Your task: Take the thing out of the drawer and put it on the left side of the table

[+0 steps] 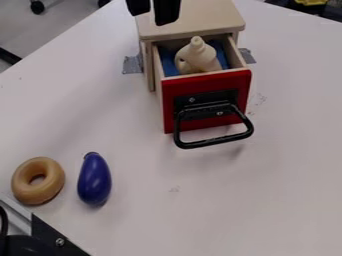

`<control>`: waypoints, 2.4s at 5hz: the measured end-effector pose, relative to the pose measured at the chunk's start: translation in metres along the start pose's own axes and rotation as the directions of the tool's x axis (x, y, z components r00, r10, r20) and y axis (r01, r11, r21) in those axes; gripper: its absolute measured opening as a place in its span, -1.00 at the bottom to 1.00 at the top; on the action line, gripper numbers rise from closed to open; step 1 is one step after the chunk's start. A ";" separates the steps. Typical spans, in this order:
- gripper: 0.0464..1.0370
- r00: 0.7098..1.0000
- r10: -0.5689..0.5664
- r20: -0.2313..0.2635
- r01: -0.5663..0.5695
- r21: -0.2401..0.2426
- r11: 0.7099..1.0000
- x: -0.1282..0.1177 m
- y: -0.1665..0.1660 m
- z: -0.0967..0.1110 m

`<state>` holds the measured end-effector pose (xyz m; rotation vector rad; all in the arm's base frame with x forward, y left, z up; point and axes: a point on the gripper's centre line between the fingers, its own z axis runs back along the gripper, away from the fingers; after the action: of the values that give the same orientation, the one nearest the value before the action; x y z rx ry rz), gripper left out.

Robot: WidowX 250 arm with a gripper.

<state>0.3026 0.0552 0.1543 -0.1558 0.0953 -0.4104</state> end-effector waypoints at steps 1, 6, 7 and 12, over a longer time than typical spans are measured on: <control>0.92 0.985 -0.155 -0.070 0.154 -0.017 0.988 0.004 -0.005 -0.009; 0.92 0.939 -0.340 0.058 0.337 0.052 0.940 0.020 -0.010 -0.041; 0.91 0.923 -0.368 0.114 0.364 0.057 0.930 0.026 -0.008 -0.040; -0.80 0.934 -0.279 0.225 0.269 0.077 0.960 0.033 0.007 -0.031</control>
<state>0.3314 0.0441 0.1204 -0.1727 -0.1707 -0.6696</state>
